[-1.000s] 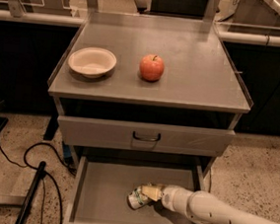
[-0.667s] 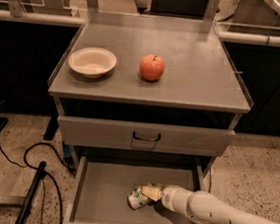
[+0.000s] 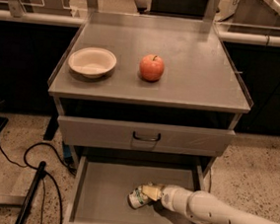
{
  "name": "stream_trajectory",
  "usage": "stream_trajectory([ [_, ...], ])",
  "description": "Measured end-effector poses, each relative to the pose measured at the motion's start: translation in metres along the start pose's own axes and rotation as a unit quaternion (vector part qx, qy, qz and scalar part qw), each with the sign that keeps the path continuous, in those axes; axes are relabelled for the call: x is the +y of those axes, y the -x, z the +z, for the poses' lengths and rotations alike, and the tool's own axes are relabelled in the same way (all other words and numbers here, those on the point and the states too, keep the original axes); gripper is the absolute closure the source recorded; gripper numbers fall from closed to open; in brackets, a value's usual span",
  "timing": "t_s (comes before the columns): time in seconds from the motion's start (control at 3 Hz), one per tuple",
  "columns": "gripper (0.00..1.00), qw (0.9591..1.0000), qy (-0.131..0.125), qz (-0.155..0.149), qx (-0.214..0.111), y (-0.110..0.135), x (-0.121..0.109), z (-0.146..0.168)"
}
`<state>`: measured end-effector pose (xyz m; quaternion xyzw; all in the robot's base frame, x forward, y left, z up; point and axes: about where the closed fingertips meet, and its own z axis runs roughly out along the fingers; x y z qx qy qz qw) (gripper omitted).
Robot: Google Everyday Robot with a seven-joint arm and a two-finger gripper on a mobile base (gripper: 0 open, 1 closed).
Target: Place 7up can into middle drawer
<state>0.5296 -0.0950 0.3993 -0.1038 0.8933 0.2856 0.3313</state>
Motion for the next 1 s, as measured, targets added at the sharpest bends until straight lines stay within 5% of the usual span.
stream_trajectory([
  [0.33,0.11,1.0,0.0,0.0,0.0,0.0,0.0,0.0],
  [0.67,0.0,1.0,0.0,0.0,0.0,0.0,0.0001,0.0001],
  [1.0,0.0,1.0,0.0,0.0,0.0,0.0,0.0001,0.0001],
])
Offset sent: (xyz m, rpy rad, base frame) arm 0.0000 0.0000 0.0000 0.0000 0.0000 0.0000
